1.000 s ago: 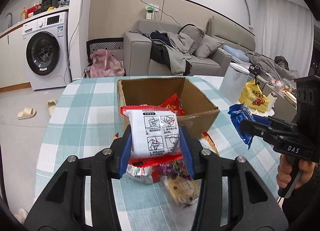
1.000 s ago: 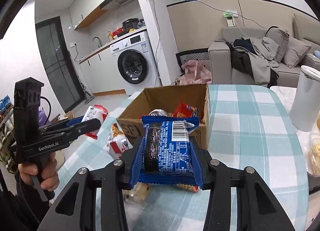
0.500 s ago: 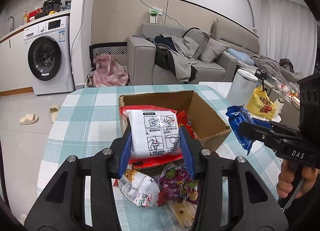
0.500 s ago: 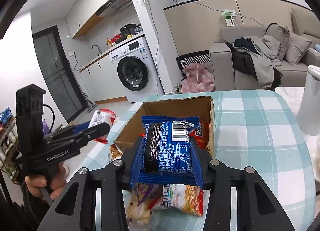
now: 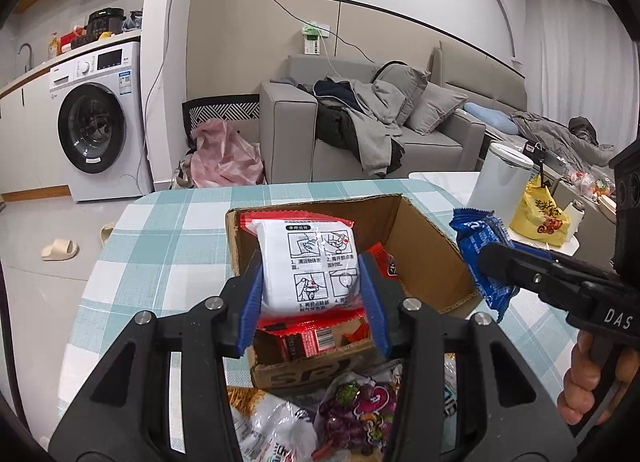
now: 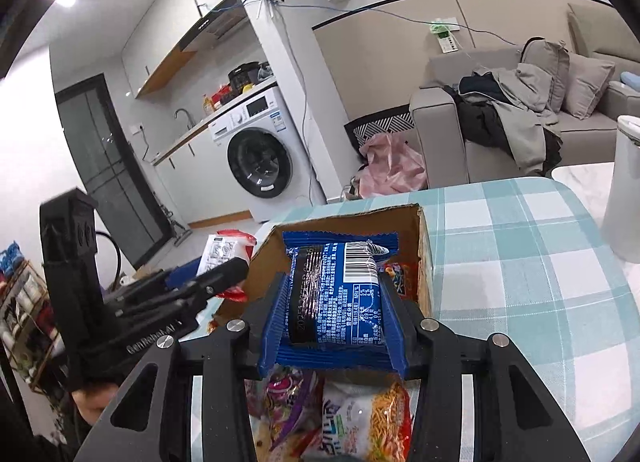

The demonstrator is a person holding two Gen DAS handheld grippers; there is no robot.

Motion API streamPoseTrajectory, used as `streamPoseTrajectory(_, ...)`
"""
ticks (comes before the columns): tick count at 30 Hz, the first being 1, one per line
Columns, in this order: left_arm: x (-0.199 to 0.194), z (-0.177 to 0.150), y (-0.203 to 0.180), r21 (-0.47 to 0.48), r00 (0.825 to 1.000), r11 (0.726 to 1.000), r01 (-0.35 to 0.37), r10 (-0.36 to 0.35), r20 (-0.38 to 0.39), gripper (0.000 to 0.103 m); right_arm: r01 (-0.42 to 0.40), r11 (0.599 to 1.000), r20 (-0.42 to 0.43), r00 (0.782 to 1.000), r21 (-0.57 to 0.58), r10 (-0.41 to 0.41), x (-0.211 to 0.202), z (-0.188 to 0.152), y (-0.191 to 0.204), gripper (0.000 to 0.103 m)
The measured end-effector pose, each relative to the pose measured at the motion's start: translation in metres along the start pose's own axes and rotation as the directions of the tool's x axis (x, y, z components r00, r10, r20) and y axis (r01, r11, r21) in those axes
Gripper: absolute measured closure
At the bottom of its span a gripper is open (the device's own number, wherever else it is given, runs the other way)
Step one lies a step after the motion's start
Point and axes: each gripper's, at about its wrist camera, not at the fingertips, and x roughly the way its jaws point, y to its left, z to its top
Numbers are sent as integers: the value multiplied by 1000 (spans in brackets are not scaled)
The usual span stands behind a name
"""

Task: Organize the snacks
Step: 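Carry both packs over the open box and lower them inside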

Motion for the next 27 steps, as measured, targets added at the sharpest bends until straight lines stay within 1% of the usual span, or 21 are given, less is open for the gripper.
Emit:
streamPoseTrajectory(3, 12, -2, 0, -16, 1000, 1000, 22, -22, 0, 61, 8, 1000, -5, 1000, 3, -8, 7, 3, -2, 59)
streamPoseTrajectory(10, 35, -12, 0, -9, 1000, 1000, 8, -8, -11, 61, 27, 999, -6, 1000, 25, -27, 21, 4, -5, 59)
streamPoseTrajectory(13, 36, -15, 3, -14, 1000, 1000, 10, -10, 7, 61, 30, 999, -8, 1000, 42, -30, 28, 2, -6, 59)
streamPoseTrajectory(16, 37, -17, 6, -20, 1000, 1000, 11, -11, 9, 61, 27, 999, -1, 1000, 46, -27, 34, 1, -5, 59)
streamPoseTrajectory(27, 50, -24, 6, -16, 1000, 1000, 1, -1, -23, 61, 29, 998, -33, 999, 49, -28, 55, -1, -7, 59)
